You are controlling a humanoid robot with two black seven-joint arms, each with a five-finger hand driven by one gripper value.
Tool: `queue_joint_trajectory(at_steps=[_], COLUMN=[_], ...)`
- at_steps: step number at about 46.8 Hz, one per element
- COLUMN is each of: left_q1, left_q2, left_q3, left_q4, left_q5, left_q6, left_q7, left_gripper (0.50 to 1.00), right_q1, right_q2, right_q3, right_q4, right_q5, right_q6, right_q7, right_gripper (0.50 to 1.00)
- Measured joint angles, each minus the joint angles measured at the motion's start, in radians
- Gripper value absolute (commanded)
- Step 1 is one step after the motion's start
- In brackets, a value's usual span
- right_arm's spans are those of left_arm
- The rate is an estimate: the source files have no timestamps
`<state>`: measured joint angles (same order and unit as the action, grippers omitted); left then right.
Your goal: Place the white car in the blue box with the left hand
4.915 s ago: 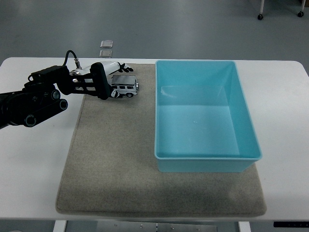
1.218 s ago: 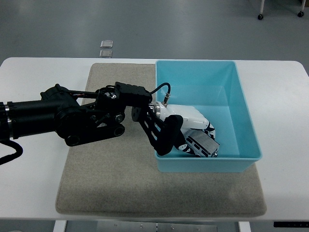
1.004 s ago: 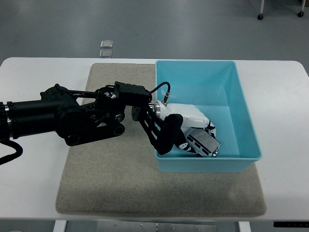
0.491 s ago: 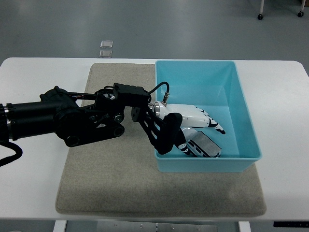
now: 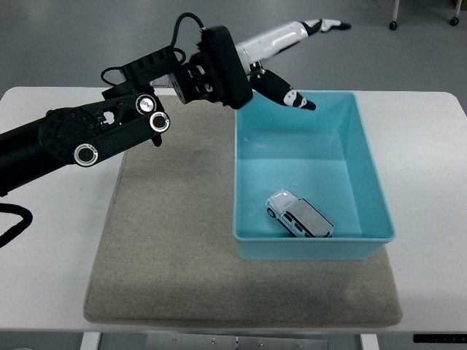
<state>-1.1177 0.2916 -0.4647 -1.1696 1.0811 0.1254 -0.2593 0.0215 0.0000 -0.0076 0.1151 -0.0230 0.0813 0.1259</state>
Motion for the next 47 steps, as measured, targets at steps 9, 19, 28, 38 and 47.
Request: queue_joint_trajectory(at_steps=[9,19,28,38,47], left_q1=[0.069,0.078,0.168,0.287,0.377], left_q2=[0.076,0.163,0.184,0.184,0.184], left_q3=[-0.06,-0.064,-0.091,-0.223,-0.316], left_q4=[0.015,0.067,0.113,0.116,0.13], left_q5=[-0.281,-0.588,-0.765,-0.777,-0.777], left_q6=[0.069,0.102,0.102,0.084,0.022], left_q7=[0.001,0.002,0.0,0.0,0.0], left_gripper=[0.992,0.994,0.996,0.999,0.999], right_q1=[0.0,0.0,0.0,0.0,0.0], right_q2=[0.0,0.0,0.0,0.0,0.0], right_q3=[0.0,0.0,0.0,0.0,0.0], right_q4=[0.0,0.0,0.0,-0.001,0.0], right_q5=[0.0,0.0,0.0,0.0,0.0], right_q6=[0.0,0.0,0.0,0.0,0.0], right_q7=[0.0,0.0,0.0,0.0,0.0], right_gripper=[0.936,0.936,0.936,0.936,0.936])
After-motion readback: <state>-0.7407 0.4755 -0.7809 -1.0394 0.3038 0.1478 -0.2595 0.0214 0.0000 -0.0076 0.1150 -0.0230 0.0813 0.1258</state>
